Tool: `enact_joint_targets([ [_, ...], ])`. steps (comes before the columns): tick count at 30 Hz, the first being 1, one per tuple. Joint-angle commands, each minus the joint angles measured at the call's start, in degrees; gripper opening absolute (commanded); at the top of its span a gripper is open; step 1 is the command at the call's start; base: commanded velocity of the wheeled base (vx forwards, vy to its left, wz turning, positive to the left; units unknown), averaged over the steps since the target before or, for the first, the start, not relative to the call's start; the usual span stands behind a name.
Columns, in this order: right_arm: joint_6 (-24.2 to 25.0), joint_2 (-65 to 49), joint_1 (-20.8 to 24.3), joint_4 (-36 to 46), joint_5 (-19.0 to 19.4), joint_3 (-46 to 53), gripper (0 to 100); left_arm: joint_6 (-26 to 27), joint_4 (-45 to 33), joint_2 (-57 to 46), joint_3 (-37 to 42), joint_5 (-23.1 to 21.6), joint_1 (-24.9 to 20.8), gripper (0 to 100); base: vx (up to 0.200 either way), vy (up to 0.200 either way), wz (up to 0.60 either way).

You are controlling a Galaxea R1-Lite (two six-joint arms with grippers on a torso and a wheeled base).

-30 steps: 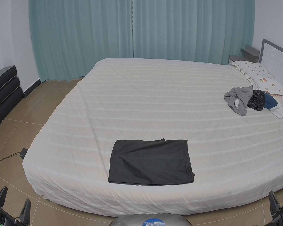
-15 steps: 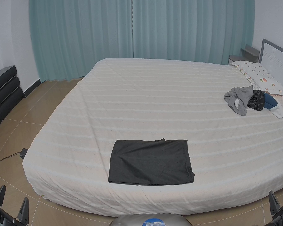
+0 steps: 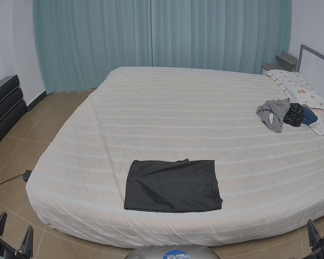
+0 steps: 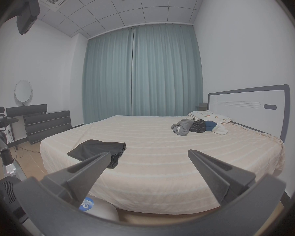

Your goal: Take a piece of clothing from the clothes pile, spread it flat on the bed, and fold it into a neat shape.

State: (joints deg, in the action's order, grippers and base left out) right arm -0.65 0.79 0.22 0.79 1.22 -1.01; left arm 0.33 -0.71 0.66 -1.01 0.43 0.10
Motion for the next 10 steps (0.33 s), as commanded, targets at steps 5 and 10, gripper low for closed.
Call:
enact_joint_targets([
  [5,-0.1,0.0,0.1,0.0,0.0,0.7,100,0.0,0.0,-0.7,0.8,0.0,0.0,100,0.0,0.0,0.0],
  [10,-0.1,0.0,0.1,0.0,0.0,0.7,100,0.0,0.0,-0.7,0.8,0.0,0.1,100,0.0,0.0,0.0],
])
